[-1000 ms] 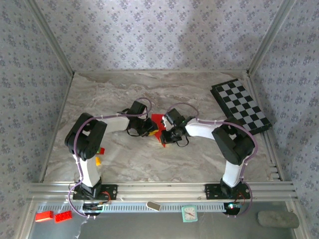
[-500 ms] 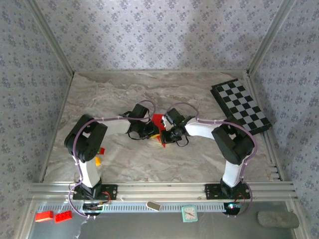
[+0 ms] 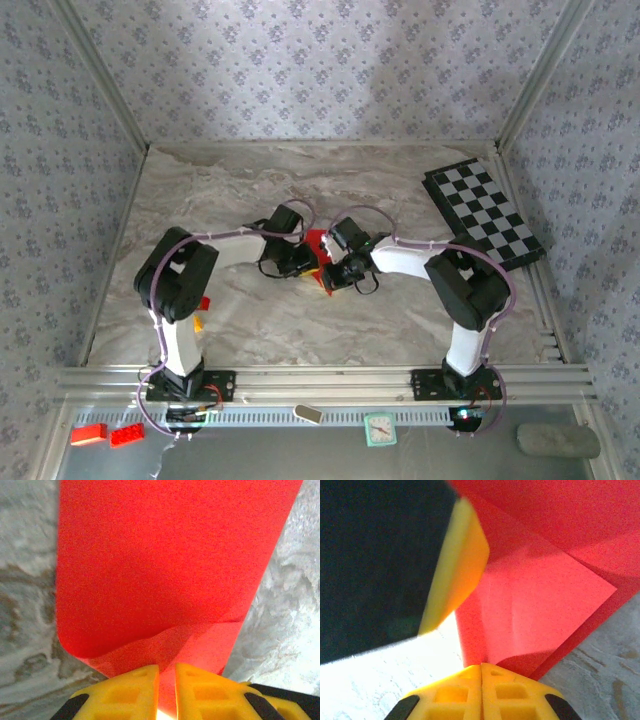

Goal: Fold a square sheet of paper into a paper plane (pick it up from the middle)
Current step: Third fold the triangle at the center of the table.

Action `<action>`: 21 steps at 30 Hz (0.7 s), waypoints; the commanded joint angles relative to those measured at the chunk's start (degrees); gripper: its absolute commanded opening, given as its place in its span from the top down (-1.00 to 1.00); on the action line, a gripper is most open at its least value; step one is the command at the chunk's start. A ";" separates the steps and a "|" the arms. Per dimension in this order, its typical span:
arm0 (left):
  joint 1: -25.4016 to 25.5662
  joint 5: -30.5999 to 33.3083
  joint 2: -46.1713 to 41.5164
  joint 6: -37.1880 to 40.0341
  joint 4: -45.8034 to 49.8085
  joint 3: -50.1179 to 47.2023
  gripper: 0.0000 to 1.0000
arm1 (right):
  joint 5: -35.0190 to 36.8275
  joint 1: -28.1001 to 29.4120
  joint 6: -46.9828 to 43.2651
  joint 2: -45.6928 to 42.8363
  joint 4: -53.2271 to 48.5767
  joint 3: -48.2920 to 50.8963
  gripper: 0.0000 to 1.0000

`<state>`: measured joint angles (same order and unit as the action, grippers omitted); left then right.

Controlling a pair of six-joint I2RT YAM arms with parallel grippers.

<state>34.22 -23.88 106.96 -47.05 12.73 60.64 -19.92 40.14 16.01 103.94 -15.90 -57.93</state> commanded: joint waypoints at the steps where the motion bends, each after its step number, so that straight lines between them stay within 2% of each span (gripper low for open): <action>1: -2.79 5.35 1.91 3.93 5.07 2.59 0.66 | 5.31 -0.78 -5.08 2.51 -8.98 1.59 0.83; 11: -8.37 5.60 3.76 9.89 8.16 6.11 0.66 | 2.48 -2.63 -6.77 0.84 -7.53 2.14 0.82; 17: -8.90 4.65 -1.73 9.06 8.55 7.12 0.65 | -3.13 -2.93 -6.88 -1.69 -5.95 -0.38 0.79; 21: -8.90 5.07 -7.89 5.26 6.34 4.39 0.52 | -5.91 -3.09 -2.79 -6.02 -2.66 -1.22 0.71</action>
<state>25.47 -20.05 105.41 -39.75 19.64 65.95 -23.09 37.36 11.14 101.95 -18.26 -58.02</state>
